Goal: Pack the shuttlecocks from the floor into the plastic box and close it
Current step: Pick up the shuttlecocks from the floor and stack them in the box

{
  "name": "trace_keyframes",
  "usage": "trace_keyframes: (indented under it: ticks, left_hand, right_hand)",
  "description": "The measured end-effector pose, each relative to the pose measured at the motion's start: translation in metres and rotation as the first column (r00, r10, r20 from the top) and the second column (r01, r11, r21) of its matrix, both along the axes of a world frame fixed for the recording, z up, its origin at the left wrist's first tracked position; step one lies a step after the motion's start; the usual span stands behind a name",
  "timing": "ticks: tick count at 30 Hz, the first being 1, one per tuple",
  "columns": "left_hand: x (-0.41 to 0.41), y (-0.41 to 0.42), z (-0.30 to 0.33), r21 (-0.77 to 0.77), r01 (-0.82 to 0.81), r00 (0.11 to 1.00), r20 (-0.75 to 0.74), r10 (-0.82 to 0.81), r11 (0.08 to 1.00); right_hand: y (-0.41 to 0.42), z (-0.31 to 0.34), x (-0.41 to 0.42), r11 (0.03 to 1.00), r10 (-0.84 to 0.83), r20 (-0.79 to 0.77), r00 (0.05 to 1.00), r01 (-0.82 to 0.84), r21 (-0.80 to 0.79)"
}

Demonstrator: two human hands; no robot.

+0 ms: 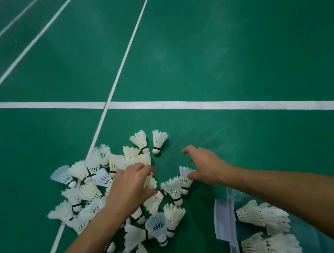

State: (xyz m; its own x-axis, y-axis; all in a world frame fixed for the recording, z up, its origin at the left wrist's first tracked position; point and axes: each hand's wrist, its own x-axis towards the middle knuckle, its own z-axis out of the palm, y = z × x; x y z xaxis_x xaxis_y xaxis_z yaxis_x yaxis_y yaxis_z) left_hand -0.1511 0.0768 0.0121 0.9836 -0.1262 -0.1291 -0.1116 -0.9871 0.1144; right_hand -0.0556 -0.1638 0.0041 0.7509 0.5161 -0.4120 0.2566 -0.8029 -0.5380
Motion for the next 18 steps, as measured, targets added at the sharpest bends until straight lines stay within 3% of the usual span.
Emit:
trace_keyframes:
  ticks: [4,9,14,18]
  left_hand:
    - [0.009,-0.005,-0.01,0.18,0.109,0.994,-0.046,-0.102,0.978]
    - [0.02,-0.015,-0.022,0.222,0.16,0.986,-0.078,-0.146,0.962]
    - [0.032,-0.026,-0.027,0.044,0.17,0.986,-0.011,-0.169,0.985]
    - [0.041,-0.04,-0.027,-0.221,0.09,0.984,-0.133,-0.121,0.971]
  right_hand:
    - [0.009,-0.016,0.011,0.999,0.027,-0.09,0.996,-0.029,-0.019]
    - [0.012,-0.023,0.017,0.999,0.032,-0.129,0.991,-0.033,-0.004]
    - [0.006,-0.022,0.02,0.999,0.048,-0.104,0.993,-0.049,-0.007]
    - [0.0,-0.019,0.021,0.999,0.039,-0.09,0.995,-0.042,-0.029]
